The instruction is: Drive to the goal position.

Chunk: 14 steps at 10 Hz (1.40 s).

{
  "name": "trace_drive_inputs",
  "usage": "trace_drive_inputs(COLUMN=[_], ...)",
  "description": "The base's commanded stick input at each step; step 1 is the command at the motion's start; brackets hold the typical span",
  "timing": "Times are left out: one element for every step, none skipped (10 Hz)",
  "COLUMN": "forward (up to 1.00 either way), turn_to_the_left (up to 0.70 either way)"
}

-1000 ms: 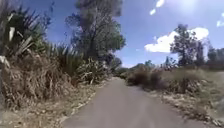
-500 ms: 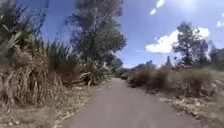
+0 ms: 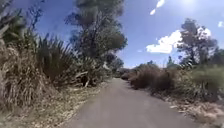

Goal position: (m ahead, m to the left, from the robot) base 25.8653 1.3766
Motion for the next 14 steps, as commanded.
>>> trace_drive_inputs(forward=[1.00,1.00,1.00,1.00,1.00,1.00,1.00,1.00,1.00,1.00,1.00,1.00,1.00,1.00], turn_to_the_left=[0.00,0.00,0.00,0.00,0.00,0.00,0.00,0.00,0.00,0.00,0.00,0.00,0.00,0.00])
